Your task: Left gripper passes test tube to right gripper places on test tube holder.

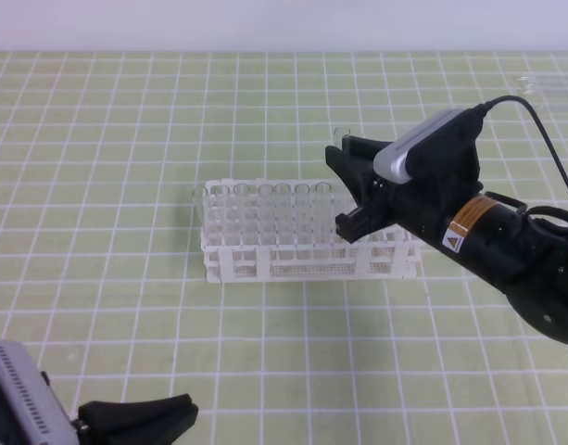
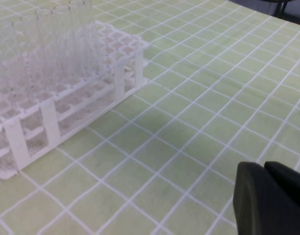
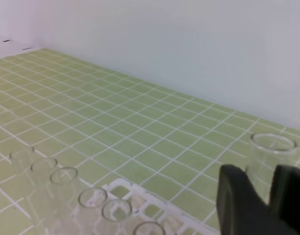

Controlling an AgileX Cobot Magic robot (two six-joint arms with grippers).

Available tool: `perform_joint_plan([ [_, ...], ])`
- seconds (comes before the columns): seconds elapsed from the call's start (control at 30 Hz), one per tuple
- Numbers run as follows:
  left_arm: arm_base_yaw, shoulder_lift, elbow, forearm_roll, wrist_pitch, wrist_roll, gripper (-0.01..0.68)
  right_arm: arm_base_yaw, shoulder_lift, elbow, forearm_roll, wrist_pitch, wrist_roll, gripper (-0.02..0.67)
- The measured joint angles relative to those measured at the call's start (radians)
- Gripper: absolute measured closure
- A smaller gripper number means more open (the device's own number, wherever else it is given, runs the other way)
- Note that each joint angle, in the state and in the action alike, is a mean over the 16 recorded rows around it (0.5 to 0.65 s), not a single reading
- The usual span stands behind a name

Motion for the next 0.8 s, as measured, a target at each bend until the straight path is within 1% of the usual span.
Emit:
perform_joint_plan([
  [0.8,0.0,0.003,0.0,0.001,0.023,0.001,0.672,-0.004,0.021,0.02,0.018,-0.004,0.0,0.631],
])
